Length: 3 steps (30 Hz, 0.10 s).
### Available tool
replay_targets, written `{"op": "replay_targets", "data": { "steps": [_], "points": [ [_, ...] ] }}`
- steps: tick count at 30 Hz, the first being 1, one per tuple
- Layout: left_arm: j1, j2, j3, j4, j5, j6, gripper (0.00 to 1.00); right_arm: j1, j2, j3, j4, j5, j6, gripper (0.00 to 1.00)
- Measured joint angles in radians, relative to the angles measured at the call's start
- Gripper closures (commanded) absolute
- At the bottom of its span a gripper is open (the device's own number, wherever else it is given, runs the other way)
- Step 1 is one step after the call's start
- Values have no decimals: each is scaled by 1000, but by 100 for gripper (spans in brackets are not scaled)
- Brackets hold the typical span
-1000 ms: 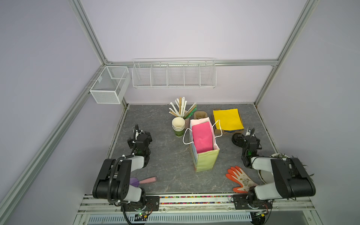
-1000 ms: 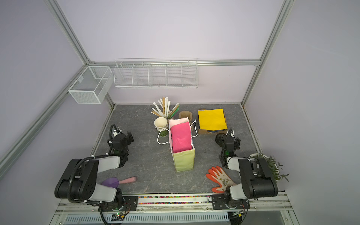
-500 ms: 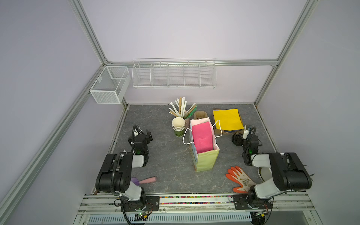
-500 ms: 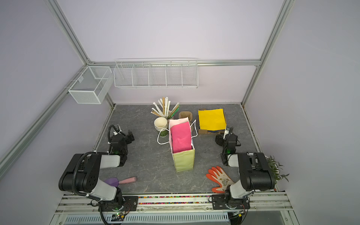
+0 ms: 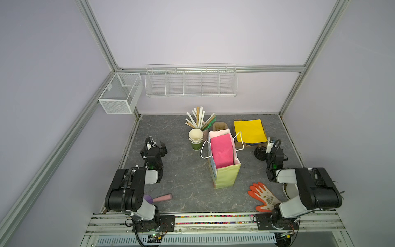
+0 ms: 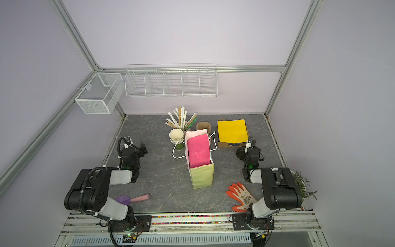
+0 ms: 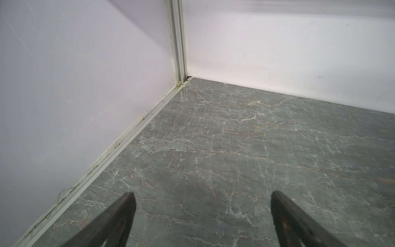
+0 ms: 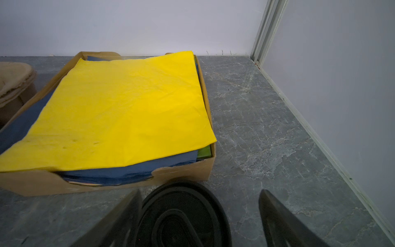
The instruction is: Pack the takeout coffee
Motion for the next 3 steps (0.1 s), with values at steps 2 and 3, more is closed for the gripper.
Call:
{"op": "replay_targets", "data": {
  "steps": [2, 3],
  "points": [
    [0, 0, 0, 0, 0, 2, 2, 0, 0, 0, 0, 0, 0, 12],
    [0, 0, 0, 0, 0, 3, 2, 0, 0, 0, 0, 0, 0, 12]
  ]
}}
